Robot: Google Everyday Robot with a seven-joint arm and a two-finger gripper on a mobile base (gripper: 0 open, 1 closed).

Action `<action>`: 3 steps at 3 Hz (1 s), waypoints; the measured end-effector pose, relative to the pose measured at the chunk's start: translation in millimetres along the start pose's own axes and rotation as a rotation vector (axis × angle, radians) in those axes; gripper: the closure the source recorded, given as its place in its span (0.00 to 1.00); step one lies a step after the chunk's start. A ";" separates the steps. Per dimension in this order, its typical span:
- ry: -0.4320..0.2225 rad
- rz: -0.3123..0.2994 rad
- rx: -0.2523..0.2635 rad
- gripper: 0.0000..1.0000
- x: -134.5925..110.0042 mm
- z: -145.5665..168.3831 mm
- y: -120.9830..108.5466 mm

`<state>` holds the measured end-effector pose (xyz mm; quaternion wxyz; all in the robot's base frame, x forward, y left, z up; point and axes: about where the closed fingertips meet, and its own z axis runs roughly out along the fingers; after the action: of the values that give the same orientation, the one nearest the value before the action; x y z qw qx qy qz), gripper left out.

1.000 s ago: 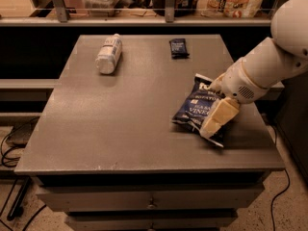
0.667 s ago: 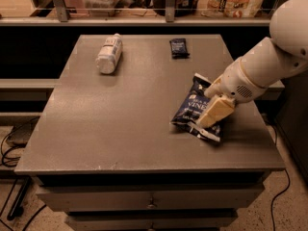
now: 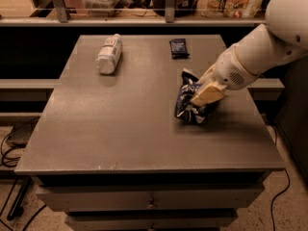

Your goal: Move blue chip bag near blue plastic bottle

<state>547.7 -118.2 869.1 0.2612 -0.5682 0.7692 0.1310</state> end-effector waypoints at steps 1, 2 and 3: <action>-0.063 -0.023 -0.001 1.00 -27.5 6.3 -18.2; -0.142 -0.065 0.003 1.00 -67.3 14.9 -43.2; -0.223 -0.097 0.027 1.00 -108.4 23.5 -70.6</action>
Offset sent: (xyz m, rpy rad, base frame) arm 0.1017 0.0789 0.0556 0.1929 -0.1487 0.1090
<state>643.8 -41.8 916.1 0.3591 -0.5831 0.7086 0.1701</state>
